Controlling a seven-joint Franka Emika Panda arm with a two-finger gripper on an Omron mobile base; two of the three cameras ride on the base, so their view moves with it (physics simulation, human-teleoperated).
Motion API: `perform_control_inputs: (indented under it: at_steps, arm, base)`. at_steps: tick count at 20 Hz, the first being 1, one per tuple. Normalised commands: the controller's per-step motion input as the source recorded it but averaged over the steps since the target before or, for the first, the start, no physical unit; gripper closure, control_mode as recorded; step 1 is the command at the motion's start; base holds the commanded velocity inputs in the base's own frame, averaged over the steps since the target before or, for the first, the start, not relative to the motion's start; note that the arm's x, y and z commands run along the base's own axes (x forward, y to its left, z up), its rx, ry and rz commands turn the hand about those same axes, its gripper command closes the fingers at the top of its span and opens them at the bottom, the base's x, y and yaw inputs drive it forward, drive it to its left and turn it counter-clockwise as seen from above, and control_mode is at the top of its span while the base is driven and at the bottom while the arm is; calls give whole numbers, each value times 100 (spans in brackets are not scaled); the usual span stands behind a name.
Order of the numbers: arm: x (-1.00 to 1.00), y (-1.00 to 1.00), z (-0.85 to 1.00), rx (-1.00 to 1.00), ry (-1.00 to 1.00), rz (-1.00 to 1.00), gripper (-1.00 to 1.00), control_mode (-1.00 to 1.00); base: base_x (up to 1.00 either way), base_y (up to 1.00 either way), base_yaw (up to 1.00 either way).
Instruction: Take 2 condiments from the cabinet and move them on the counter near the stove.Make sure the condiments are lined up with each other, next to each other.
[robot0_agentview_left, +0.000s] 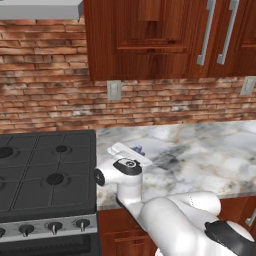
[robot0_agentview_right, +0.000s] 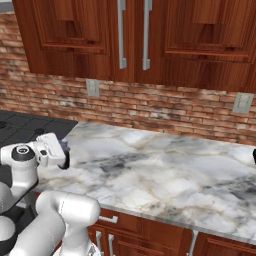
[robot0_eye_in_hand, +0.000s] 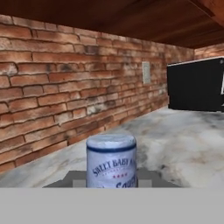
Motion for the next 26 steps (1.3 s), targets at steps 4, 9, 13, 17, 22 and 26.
perform_control_inputs:
  at_steps: [4,9,13,17,22,26]
  arm:
    - [8,0,-21,-1,0,0,100,-100]
    - [12,0,-17,-1,0,0,100,-100]
    - [16,0,-14,-1,-1,0,100,-100]
    - [22,6,-11,-2,0,0,100,-100]
    - [26,20,-11,-3,0,0,100,-100]
    - [29,23,-13,-4,0,0,100,-100]
  base:
    - [0,0,0]
    - [0,0,0]
    - [0,0,0]
    - [0,0,0]
    - [0,0,0]
    - [0,0,0]
